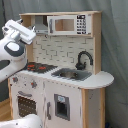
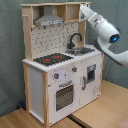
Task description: Play with the kitchen
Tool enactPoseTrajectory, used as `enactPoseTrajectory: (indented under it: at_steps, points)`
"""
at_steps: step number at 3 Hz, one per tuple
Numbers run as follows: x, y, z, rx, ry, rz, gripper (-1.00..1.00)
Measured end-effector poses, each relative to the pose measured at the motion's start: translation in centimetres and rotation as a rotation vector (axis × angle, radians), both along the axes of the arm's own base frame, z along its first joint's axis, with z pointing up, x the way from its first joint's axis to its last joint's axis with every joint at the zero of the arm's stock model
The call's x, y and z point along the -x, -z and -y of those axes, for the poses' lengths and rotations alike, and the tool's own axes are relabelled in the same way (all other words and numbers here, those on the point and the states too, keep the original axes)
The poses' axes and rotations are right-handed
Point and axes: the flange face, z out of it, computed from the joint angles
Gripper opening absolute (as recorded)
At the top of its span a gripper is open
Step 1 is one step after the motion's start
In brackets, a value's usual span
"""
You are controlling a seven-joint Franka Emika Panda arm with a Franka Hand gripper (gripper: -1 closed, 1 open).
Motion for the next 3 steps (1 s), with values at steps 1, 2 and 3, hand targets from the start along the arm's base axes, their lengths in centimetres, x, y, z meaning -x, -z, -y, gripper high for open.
enactPoseTrajectory:
  at_steps: [1, 2, 3]
  points:
    - [-1.2, 1.7, -0.9, -0.052, 0.005, 0.017, 1.00]
    - [-2.4, 2.9, -1.8, -0.105, 0.006, 0.029, 1.00]
    - [-3.6, 3.5, -2.8, -0.161, 0.006, 0.033, 1.00]
